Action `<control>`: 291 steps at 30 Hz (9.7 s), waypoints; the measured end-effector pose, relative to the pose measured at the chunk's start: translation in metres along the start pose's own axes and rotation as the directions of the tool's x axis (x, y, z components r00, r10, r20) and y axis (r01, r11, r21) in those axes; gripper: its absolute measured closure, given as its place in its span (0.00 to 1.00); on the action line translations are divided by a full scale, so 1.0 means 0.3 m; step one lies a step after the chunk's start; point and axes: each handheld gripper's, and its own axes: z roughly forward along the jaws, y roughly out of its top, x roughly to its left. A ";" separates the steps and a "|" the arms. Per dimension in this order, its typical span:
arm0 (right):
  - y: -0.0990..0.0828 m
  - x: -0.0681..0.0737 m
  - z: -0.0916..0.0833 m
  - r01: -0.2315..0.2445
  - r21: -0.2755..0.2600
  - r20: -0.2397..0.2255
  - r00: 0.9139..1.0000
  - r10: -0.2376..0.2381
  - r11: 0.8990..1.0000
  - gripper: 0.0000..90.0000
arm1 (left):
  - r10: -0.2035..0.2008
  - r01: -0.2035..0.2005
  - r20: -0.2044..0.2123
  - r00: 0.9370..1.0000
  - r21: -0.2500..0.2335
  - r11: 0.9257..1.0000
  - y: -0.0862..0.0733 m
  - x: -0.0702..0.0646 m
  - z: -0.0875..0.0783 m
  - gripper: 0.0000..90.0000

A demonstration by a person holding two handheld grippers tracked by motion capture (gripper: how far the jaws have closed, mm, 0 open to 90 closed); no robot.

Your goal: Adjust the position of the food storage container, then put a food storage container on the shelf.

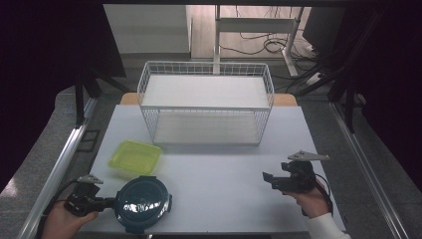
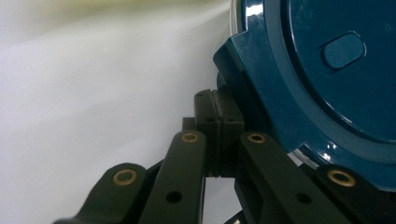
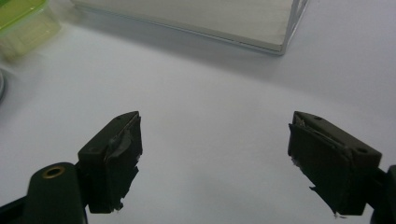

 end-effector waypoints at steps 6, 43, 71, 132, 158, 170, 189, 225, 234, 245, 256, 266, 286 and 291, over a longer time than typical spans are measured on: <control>-0.001 0.000 0.002 0.006 0.004 -0.004 1.000 -0.006 1.000 0.20 | 0.020 -0.020 0.019 1.000 0.003 1.000 0.030 -0.038 0.027 1.00; -0.010 -0.002 -0.001 -0.002 0.014 -0.001 1.000 0.002 1.000 0.20 | 0.097 -0.100 0.072 0.993 0.040 0.994 0.170 -0.269 0.160 1.00; -0.023 -0.006 0.003 -0.015 0.021 0.006 1.000 0.015 1.000 0.20 | 0.098 -0.099 0.123 0.988 0.003 0.995 0.194 -0.292 0.191 1.00; -0.088 0.417 0.174 -0.198 0.191 -0.332 0.909 0.253 0.961 0.09 | -0.061 0.117 0.354 0.933 -0.141 0.983 0.197 -0.267 0.140 0.12; -0.156 0.468 0.253 -0.354 0.312 -0.352 0.819 0.453 0.882 0.13 | -0.192 0.226 0.481 0.855 -0.012 0.974 0.179 -0.259 0.249 0.21; -0.164 0.478 0.243 -0.433 0.326 -0.348 0.771 0.533 0.840 0.34 | -0.258 0.283 0.497 0.828 0.026 0.959 0.170 -0.276 0.253 0.31; -0.164 0.462 0.230 -0.521 0.330 -0.325 0.720 0.613 0.787 0.43 | -0.280 0.317 0.465 0.840 -0.002 0.948 0.176 -0.294 0.216 0.37; 0.030 0.377 0.176 -0.449 0.211 -0.347 0.796 0.496 0.868 0.45 | -0.177 0.274 0.464 0.868 -0.151 0.950 0.338 -0.320 0.143 0.40; 0.124 0.354 0.147 -0.413 0.169 -0.356 0.821 0.446 0.895 0.45 | -0.146 0.264 0.465 0.873 -0.200 0.943 0.415 -0.325 0.093 0.40; 0.237 0.322 0.103 -0.390 0.109 -0.358 0.843 0.402 0.914 0.44 | -0.107 0.245 0.461 0.881 -0.250 0.937 0.513 -0.334 0.039 0.41; 0.284 0.293 0.097 -0.388 0.100 -0.360 0.844 0.397 0.916 0.44 | -0.100 0.246 0.462 0.881 -0.267 0.932 0.570 -0.336 0.026 0.41; 0.352 0.268 0.093 -0.382 0.088 -0.360 0.849 0.387 0.920 0.44 | -0.097 0.251 0.466 0.879 -0.280 0.927 0.630 -0.325 0.008 0.41; 0.473 0.239 0.075 -0.355 0.068 -0.353 0.866 0.355 0.932 0.44 | -0.072 0.238 0.467 0.881 -0.308 0.921 0.730 -0.314 -0.042 0.42; 0.512 0.230 0.061 -0.355 0.049 -0.352 0.869 0.348 0.934 0.44 | -0.061 0.231 0.464 0.884 -0.319 0.919 0.773 -0.314 -0.066 0.42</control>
